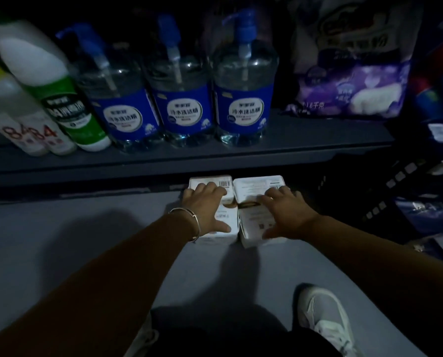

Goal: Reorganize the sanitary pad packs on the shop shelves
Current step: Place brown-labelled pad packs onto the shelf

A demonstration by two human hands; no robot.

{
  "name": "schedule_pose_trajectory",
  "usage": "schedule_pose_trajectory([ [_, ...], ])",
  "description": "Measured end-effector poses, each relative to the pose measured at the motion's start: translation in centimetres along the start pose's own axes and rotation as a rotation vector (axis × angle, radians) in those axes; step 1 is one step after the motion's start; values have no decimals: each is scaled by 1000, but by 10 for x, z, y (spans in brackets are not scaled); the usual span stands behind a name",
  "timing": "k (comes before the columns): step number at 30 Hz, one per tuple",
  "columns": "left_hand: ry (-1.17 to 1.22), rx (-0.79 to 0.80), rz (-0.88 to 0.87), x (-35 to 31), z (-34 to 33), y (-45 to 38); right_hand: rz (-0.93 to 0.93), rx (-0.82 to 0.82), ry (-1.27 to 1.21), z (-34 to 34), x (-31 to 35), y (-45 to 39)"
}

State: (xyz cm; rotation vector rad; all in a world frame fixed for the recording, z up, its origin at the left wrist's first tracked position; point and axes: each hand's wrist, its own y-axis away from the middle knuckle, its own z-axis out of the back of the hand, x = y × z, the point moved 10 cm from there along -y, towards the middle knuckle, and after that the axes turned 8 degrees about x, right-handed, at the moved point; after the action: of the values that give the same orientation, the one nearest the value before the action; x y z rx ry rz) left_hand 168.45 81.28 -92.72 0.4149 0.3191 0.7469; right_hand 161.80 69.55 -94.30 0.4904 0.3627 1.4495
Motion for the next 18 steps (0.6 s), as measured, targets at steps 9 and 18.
schedule_pose_trajectory([
  [9, -139, 85, 31, 11, -45, -22, -81, -22, 91, -37, -3, -19],
  [18, -301, 51, 96, 13, -56, -40, -18, -116, 145, -33, 1, -22],
])
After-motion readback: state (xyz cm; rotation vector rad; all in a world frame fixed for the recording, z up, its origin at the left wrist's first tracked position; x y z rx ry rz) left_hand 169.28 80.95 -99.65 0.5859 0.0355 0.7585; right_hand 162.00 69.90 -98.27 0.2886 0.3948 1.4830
